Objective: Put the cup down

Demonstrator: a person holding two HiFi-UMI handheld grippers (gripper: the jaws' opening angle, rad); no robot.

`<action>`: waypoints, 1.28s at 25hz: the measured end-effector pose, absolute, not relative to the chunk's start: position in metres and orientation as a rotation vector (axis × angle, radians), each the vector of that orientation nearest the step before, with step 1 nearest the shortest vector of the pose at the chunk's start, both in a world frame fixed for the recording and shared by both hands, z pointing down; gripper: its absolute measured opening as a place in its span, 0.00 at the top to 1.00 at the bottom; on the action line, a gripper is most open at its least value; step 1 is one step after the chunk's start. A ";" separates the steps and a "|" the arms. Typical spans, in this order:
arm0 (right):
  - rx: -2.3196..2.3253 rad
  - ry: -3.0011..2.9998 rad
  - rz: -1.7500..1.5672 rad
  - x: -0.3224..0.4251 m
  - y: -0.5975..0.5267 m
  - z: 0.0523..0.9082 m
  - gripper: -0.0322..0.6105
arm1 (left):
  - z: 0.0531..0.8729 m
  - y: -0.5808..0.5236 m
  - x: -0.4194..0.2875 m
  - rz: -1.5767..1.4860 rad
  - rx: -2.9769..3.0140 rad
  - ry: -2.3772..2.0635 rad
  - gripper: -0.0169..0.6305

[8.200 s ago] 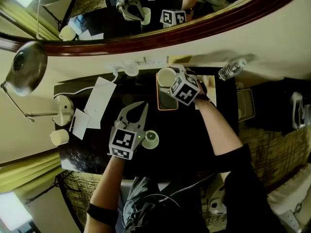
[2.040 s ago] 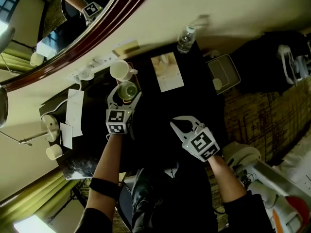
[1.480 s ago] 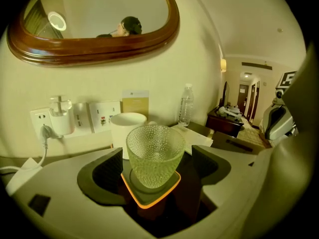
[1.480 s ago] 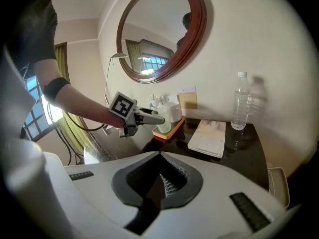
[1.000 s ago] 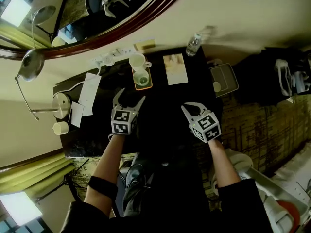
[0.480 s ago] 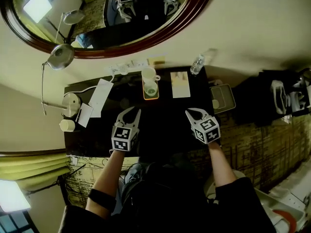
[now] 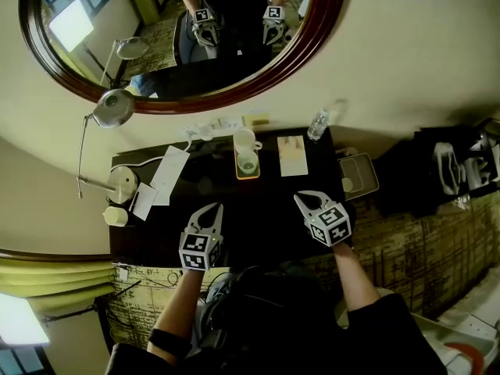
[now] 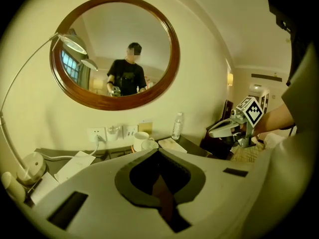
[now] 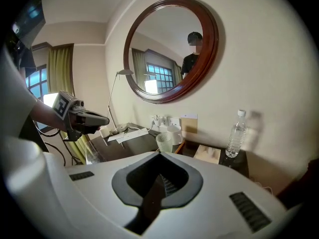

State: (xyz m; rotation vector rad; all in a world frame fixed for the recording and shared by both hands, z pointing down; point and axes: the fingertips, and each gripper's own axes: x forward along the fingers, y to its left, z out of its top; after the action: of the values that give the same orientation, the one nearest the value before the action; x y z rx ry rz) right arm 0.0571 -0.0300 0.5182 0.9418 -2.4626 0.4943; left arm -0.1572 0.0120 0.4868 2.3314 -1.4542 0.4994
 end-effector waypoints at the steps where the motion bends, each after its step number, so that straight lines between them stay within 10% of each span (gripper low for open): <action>1: 0.936 -2.465 0.496 0.054 -0.028 0.518 0.93 | 0.485 0.013 -0.157 0.492 2.332 -1.453 0.97; 27: 0.846 -2.417 0.501 0.018 -0.033 0.560 0.91 | 0.492 0.018 -0.177 0.505 2.294 -1.515 0.97; 32: 0.822 -2.409 0.469 0.000 -0.057 0.577 0.72 | 0.493 0.014 -0.179 0.522 2.293 -1.508 0.97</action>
State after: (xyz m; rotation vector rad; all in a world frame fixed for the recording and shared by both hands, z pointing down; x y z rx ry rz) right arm 0.0004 -0.0565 0.5772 0.8218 -2.4095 0.4687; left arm -0.1790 0.0137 0.4931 2.2931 -1.5080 0.5221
